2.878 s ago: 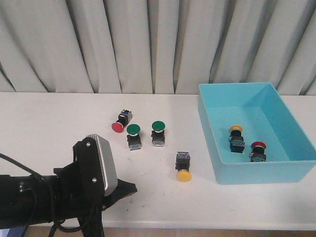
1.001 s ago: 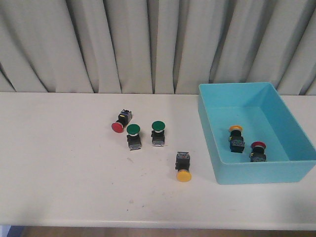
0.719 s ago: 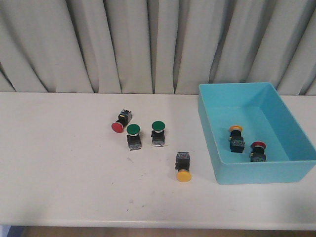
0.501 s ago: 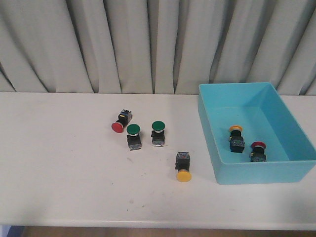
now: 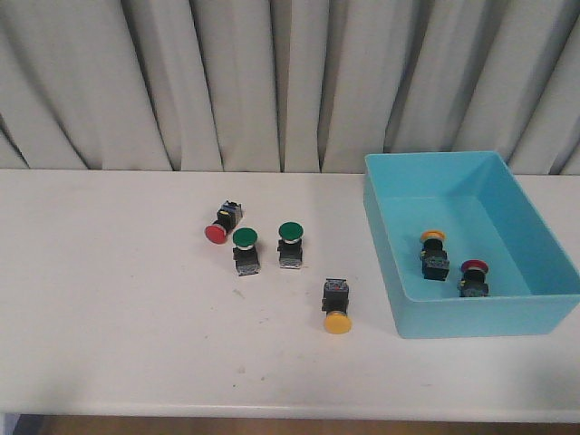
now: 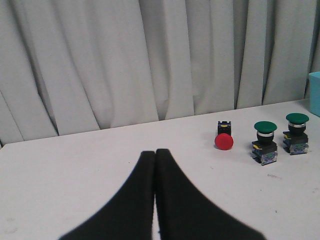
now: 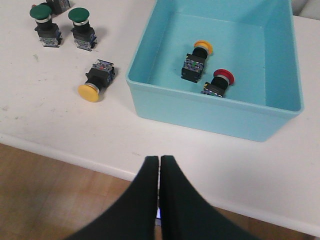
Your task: Pick red and yellow buttons and place in box
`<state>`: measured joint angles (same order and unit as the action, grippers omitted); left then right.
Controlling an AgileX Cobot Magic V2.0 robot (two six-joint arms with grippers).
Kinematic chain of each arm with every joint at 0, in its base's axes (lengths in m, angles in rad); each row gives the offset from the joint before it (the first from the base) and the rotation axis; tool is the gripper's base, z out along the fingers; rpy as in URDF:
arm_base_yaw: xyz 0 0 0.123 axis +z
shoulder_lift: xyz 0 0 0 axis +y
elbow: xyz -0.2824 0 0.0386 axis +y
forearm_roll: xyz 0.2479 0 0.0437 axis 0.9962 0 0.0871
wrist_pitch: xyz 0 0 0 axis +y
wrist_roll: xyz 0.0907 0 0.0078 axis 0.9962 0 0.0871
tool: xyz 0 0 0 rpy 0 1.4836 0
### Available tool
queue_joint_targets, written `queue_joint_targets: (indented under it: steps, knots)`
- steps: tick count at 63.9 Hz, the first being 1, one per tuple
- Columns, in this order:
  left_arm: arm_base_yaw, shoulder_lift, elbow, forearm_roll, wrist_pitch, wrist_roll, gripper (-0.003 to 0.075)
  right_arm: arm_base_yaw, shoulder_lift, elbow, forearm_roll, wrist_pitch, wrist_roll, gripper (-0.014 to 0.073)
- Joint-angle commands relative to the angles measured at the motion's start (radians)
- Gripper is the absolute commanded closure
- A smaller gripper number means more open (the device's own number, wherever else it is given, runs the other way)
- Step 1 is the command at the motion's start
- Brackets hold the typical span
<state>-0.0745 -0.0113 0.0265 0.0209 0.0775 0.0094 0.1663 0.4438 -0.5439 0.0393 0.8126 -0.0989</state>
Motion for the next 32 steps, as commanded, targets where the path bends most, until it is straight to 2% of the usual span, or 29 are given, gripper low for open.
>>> queue_joint_targets:
  steps: [1,25,29,32]
  knots:
    - [0.0,-0.014,0.049,-0.009,-0.077,-0.001,0.0727,-0.002,0.007,-0.023,-0.004,-0.057,-0.012,0.06]
    - [0.0,-0.014,0.049,-0.009,-0.077,-0.001,0.0727,-0.002,0.007,-0.023,-0.004,-0.057,-0.012,0.06]
    - [0.0,-0.014,0.049,-0.009,-0.077,-0.001,0.0727,-0.005,-0.018,-0.007,-0.039,-0.106,-0.024,0.0598]
    - [0.0,-0.014,0.049,-0.009,-0.077,-0.001,0.0727,-0.013,-0.05,0.03,-0.046,-0.202,-0.022,0.0598]
